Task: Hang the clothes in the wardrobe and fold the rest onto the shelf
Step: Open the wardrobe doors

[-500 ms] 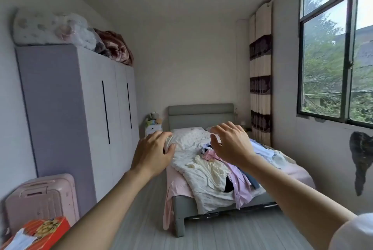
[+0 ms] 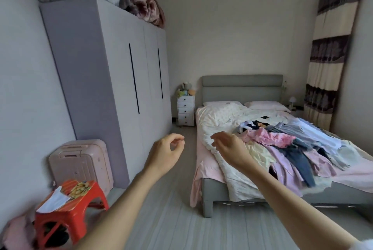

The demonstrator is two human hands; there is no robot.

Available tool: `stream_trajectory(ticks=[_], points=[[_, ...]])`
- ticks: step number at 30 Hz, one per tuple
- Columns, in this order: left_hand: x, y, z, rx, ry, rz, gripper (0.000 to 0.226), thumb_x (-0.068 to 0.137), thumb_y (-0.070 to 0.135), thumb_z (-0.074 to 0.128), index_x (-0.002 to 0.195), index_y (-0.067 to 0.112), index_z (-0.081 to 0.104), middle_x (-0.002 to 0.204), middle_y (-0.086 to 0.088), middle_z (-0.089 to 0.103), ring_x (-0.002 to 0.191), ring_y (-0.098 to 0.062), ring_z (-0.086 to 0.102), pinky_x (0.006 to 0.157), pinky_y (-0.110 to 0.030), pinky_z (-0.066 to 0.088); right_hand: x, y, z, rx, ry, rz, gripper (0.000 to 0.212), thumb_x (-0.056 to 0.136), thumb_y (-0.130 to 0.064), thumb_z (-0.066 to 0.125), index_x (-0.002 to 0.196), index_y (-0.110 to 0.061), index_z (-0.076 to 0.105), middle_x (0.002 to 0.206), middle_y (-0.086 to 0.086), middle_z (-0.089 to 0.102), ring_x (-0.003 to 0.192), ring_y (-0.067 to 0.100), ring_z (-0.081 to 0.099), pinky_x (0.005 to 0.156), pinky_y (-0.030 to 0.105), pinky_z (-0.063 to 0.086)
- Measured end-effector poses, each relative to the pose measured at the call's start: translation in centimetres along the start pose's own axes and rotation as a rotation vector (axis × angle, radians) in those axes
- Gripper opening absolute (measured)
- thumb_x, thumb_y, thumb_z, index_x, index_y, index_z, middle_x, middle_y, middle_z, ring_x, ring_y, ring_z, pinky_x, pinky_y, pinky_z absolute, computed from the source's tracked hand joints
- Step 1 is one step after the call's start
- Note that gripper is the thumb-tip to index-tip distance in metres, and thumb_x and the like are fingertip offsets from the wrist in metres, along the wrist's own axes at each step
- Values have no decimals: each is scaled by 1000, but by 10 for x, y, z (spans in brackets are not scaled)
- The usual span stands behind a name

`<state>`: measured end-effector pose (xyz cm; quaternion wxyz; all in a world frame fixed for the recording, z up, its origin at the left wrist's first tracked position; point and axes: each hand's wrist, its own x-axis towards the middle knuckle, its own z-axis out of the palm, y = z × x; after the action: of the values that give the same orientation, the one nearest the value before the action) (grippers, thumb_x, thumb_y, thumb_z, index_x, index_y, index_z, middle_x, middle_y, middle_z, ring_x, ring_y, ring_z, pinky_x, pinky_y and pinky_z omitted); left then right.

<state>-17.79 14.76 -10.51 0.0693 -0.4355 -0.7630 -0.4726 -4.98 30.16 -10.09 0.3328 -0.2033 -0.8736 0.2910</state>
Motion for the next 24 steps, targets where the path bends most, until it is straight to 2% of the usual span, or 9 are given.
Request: stream_trajectory(ticks=[2,5,8,10,12,17,24], points=[[33,-22,18,-58,9,-97,16,92,19,56,102,18,68,97,10,67,90,-5,61,76,-7,41,41,26,18,63,-30,47,25,92,-9,47,107,-5,66,100,11,70,92,27,65,84,40,50],[72,-58,36,-85,36,-185,14,93,20,55,101,22,67,92,18,64,84,7,57,69,3,37,96,54,52,164,-72,101,23,92,-9,47,105,-7,66,96,10,70,87,25,64,85,41,50],[110,-97,46,-69,54,-256,13,92,18,55,98,23,66,92,16,64,83,7,57,70,2,37,148,68,93,200,-149,129,22,91,-7,48,103,-7,66,88,6,69,80,20,60,82,37,48],[141,-132,51,-54,73,-299,13,93,18,55,98,22,66,95,13,65,88,-2,59,75,-7,40,187,79,127,219,-209,140,23,90,-6,47,103,-6,66,91,9,70,84,25,64,84,38,49],[165,-155,53,-44,85,-321,14,93,17,55,100,20,67,96,11,66,89,-4,59,78,-12,40,212,86,149,232,-255,146,24,90,-6,46,105,-7,66,94,10,71,90,28,65,86,41,50],[259,-242,61,-26,71,-338,17,94,19,53,103,19,67,97,14,64,83,8,54,69,2,37,311,118,220,186,-348,111,25,92,-7,46,108,-6,64,99,10,70,90,21,63,87,35,48],[417,-363,45,-37,138,-352,16,94,18,53,101,20,67,98,14,64,84,3,55,67,4,36,485,134,325,160,-396,114,24,94,-8,45,104,-4,66,97,12,71,84,15,59,86,33,47]])
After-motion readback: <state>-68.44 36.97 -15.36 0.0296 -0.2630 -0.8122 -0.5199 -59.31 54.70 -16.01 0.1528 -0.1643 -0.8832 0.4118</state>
